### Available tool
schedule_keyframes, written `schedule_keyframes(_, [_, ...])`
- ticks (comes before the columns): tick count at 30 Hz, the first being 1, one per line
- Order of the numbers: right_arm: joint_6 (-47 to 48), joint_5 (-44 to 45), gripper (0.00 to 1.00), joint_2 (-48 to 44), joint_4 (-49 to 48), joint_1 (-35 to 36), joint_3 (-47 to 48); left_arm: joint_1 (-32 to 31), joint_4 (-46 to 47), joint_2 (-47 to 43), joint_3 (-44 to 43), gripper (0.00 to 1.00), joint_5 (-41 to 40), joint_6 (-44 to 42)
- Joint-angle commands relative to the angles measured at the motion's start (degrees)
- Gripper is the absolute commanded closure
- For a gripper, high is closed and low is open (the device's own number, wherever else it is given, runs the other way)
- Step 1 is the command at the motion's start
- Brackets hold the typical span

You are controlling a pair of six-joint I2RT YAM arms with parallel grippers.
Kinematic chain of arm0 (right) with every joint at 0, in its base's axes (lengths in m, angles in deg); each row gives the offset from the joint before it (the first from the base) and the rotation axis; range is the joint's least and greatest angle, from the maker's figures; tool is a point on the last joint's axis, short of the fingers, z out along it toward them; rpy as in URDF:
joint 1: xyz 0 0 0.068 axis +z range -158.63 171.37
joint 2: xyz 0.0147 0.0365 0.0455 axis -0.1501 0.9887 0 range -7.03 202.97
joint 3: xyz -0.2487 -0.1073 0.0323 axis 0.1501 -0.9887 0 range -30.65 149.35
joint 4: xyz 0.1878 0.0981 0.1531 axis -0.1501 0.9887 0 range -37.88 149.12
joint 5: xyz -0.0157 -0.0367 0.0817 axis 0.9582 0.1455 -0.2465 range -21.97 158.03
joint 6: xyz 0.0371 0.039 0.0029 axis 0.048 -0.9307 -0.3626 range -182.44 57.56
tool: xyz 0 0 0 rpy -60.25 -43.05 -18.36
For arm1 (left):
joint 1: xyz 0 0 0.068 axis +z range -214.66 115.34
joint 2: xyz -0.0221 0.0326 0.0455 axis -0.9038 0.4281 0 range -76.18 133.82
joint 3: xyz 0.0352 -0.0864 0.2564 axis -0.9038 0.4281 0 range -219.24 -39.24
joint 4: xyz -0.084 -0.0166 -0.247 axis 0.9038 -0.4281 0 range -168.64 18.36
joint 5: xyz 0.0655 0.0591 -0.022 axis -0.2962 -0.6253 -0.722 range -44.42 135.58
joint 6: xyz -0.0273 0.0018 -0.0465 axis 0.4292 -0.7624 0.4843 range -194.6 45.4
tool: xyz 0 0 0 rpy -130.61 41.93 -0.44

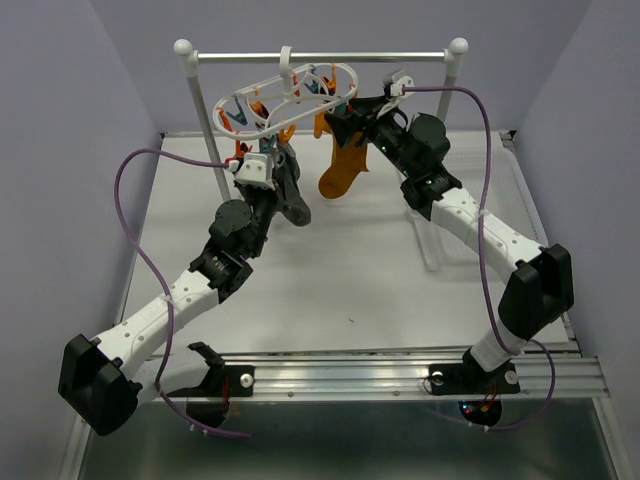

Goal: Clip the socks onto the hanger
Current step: Open the clamp at the hanger.

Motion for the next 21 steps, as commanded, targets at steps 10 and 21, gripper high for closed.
schedule_keyframes(10, [0.3,-0.6,0.25,2.0,-4.7,-0.2,1.7,0.2,4.0,-0.9,-1.8,1.00,-2.1,-0.4])
schedule_keyframes(21, [-0.1,-1.1,0.25,3.6,-6.5,-0.2,3.0,0.2,4.0,-0.3,-2.2,1.00,-2.1,-1.0])
